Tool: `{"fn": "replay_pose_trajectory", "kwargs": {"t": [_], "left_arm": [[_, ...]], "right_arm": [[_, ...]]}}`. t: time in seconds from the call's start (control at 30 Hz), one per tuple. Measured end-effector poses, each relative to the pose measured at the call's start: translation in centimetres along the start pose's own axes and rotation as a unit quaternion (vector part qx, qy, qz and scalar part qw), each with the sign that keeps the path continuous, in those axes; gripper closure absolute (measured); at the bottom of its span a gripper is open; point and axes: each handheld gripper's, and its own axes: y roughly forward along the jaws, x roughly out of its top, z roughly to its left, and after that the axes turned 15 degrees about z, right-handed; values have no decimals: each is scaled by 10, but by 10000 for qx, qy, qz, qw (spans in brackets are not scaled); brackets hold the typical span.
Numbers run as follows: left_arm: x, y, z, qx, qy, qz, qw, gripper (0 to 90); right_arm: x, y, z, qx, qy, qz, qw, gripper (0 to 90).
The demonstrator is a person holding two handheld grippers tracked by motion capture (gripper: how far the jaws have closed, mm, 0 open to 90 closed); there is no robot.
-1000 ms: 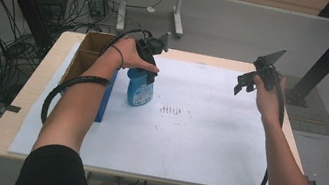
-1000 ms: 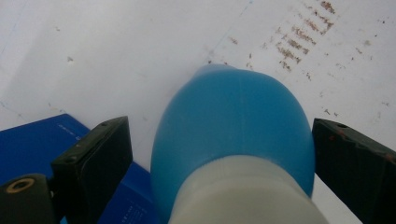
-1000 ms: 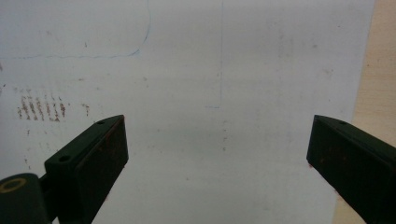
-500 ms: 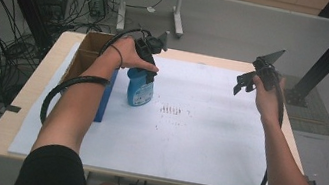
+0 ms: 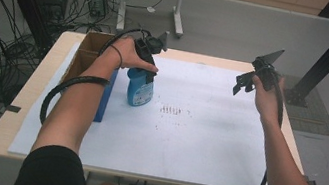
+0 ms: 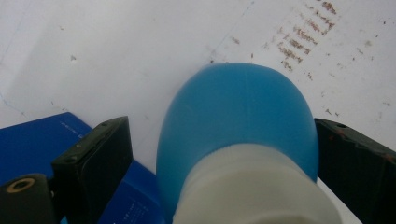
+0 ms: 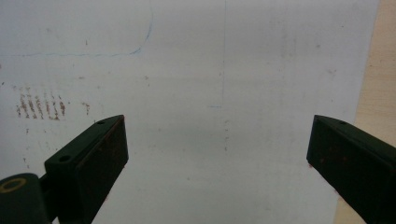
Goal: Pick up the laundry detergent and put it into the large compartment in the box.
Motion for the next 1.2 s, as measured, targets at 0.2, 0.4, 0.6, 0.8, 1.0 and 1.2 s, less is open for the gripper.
{"fn": "replay_pose_trajectory", "kwargs": {"t": [0.2,0.4,0.6,0.8,1.0,1.2], "left_arm": [[1,0,-1,4,4,-1,10000,77],[2,0,-2,12,16,7,10000,75],[2,0,-2,6,10,-8,10000,75],[0,-1,-1,8,13,-23,10000,76],[-1,0,0,-5,-9,-29,10000,76],[0,0,-1,-2,8,-27,10000,76]], "right_arm": [[0,0,0,-2,1,0,10000,55],[-1,0,-1,17,4,-29,10000,55],[-2,0,-2,-13,-50,-73,10000,54],[0,0,0,9,-30,-13,10000,55],[-1,0,0,8,-14,-35,10000,54],[-2,0,0,11,-17,-48,10000,54]]}}
